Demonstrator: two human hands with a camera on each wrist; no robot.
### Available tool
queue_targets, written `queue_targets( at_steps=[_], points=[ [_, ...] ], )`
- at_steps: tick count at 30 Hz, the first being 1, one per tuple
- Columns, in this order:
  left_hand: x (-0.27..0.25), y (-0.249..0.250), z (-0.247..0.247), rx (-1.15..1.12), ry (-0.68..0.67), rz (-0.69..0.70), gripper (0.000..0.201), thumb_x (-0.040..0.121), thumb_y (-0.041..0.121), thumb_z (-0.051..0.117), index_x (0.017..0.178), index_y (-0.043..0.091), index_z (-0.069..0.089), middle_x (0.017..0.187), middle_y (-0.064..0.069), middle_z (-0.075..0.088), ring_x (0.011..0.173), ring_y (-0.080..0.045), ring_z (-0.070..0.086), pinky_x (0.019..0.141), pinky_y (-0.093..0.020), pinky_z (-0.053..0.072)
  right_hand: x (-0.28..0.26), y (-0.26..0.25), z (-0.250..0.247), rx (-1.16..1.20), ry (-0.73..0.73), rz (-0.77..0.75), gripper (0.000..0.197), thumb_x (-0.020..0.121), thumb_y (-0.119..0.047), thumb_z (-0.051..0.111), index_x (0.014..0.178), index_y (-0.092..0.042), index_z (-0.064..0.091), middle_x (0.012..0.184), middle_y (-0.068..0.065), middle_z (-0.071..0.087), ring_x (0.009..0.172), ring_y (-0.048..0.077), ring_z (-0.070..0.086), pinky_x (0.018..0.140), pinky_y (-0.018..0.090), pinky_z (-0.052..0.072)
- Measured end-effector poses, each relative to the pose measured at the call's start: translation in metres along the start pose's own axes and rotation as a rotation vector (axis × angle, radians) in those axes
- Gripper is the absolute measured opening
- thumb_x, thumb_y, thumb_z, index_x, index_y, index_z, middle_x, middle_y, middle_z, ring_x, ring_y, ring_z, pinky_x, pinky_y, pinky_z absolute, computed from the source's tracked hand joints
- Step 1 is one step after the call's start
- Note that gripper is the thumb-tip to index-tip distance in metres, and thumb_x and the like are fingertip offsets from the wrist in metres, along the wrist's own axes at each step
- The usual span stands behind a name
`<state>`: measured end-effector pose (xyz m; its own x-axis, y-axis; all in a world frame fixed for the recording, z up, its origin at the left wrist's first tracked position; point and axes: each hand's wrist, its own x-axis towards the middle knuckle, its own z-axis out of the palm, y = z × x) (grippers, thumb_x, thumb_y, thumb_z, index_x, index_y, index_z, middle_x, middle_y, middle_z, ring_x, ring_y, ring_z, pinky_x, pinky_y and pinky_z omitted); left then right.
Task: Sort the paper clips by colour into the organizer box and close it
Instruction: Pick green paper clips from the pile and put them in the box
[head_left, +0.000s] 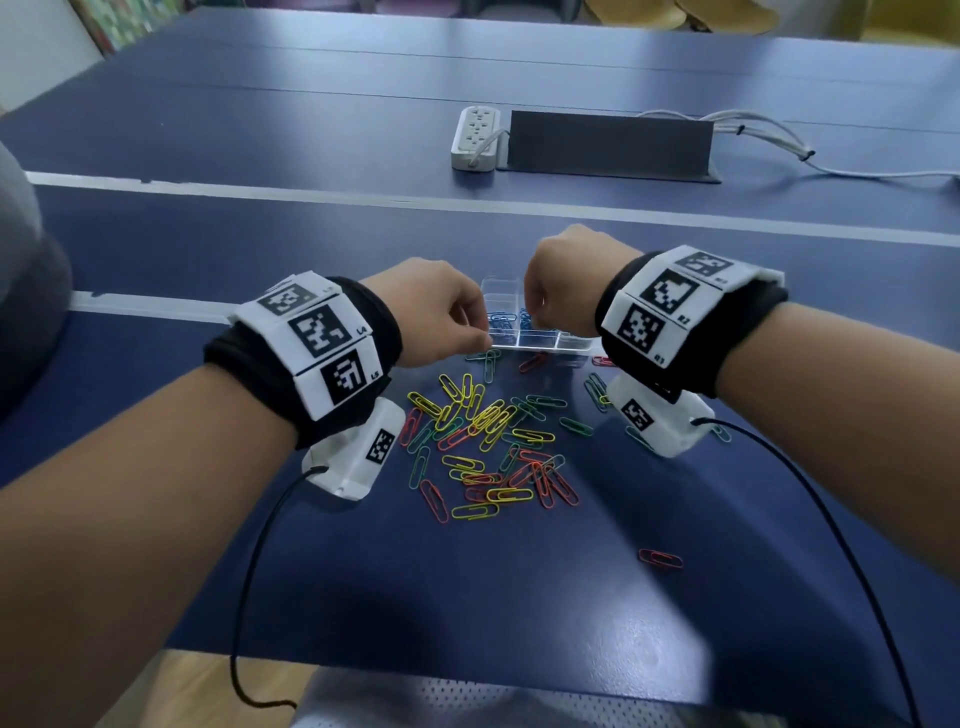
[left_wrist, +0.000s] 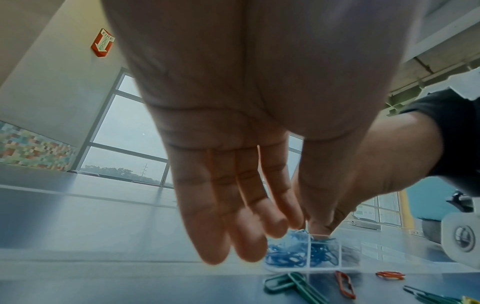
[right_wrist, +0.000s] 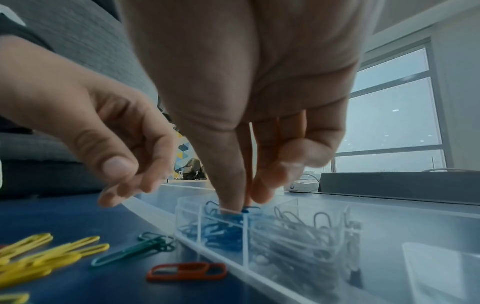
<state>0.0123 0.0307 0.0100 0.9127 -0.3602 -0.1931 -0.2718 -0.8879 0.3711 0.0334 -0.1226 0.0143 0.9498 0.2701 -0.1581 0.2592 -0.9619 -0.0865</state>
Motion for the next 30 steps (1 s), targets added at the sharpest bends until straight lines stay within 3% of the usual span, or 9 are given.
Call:
queue_targets(
  at_steps=[7, 10, 14, 16, 19, 23, 26, 30],
  points=[
    [-0.004, -0.004, 0.002, -0.001, -0.005, 0.002, 0.008, 0.085, 0.037, 0.063, 0.084, 0.029, 0.063, 0.063, 0.016, 0.053, 0.061, 0.004, 0.048, 0.072, -0.021, 0.038, 0.001, 0.001, -0.001, 0.01, -0.013, -0.014, 0.022, 0.082, -0.015, 0.057, 0.098, -0.016, 0.073, 0.101, 0.013, 0.068, 0.091, 0.036, 0.064, 0.083, 0.037, 0.055],
    [-0.006, -0.005, 0.003, 0.013, -0.014, 0.004, 0.009, 0.085, 0.034, 0.063, 0.088, 0.026, 0.067, 0.063, 0.016, 0.053, 0.06, 0.003, 0.048, 0.072, -0.021, 0.037, -0.003, 0.0, 0.0, 0.014, -0.022, -0.023, 0.025, 0.084, -0.014, 0.056, 0.101, -0.022, 0.072, 0.102, 0.011, 0.065, 0.093, 0.036, 0.063, 0.079, 0.032, 0.051],
    [-0.008, -0.007, 0.005, 0.073, -0.063, 0.007, 0.011, 0.082, 0.029, 0.068, 0.089, 0.024, 0.074, 0.062, 0.014, 0.055, 0.059, 0.001, 0.048, 0.064, -0.021, 0.037, -0.014, -0.01, 0.002, 0.033, 0.011, -0.099, 0.023, 0.082, -0.014, 0.055, 0.092, -0.024, 0.073, 0.095, 0.01, 0.067, 0.09, 0.034, 0.064, 0.079, 0.032, 0.052],
    [-0.008, -0.006, 0.005, 0.109, -0.065, 0.005, 0.011, 0.08, 0.029, 0.069, 0.088, 0.024, 0.075, 0.06, 0.014, 0.055, 0.058, -0.001, 0.048, 0.067, -0.02, 0.037, -0.024, -0.015, 0.004, 0.041, -0.048, -0.162, 0.021, 0.079, -0.013, 0.058, 0.087, -0.023, 0.075, 0.086, 0.006, 0.068, 0.086, 0.031, 0.064, 0.079, 0.031, 0.054],
    [-0.006, -0.004, 0.008, 0.136, -0.038, 0.019, 0.014, 0.081, 0.029, 0.067, 0.089, 0.022, 0.076, 0.068, 0.007, 0.065, 0.062, -0.006, 0.05, 0.071, -0.02, 0.039, -0.038, -0.019, 0.004, 0.019, -0.19, -0.211, 0.014, 0.077, -0.019, 0.067, 0.086, -0.024, 0.077, 0.075, -0.001, 0.066, 0.079, 0.02, 0.061, 0.067, 0.02, 0.049],
    [0.0, 0.005, 0.014, 0.192, -0.016, 0.0, 0.022, 0.083, 0.036, 0.062, 0.086, 0.018, 0.075, 0.075, 0.0, 0.065, 0.073, -0.016, 0.055, 0.069, -0.025, 0.043, -0.042, -0.015, 0.012, -0.016, -0.243, -0.211, 0.02, 0.075, -0.026, 0.074, 0.094, -0.022, 0.076, 0.088, 0.001, 0.074, 0.082, 0.019, 0.063, 0.067, 0.021, 0.046],
    [0.007, 0.012, 0.018, 0.246, -0.012, -0.024, 0.028, 0.084, 0.04, 0.058, 0.087, 0.017, 0.073, 0.084, -0.006, 0.066, 0.08, -0.024, 0.059, 0.067, -0.027, 0.04, -0.042, -0.011, 0.013, 0.02, -0.237, -0.193, 0.015, 0.077, -0.025, 0.07, 0.09, -0.022, 0.076, 0.082, -0.001, 0.073, 0.072, 0.015, 0.056, 0.059, 0.019, 0.045],
    [0.014, 0.021, 0.02, 0.319, -0.022, -0.054, 0.033, 0.083, 0.044, 0.06, 0.085, 0.012, 0.066, 0.078, -0.006, 0.054, 0.08, -0.027, 0.056, 0.067, -0.029, 0.041, -0.042, 0.001, 0.007, 0.145, -0.233, -0.12, 0.01, 0.075, -0.02, 0.066, 0.081, -0.024, 0.074, 0.064, -0.006, 0.068, 0.067, 0.014, 0.062, 0.073, 0.025, 0.055]
  ],
)
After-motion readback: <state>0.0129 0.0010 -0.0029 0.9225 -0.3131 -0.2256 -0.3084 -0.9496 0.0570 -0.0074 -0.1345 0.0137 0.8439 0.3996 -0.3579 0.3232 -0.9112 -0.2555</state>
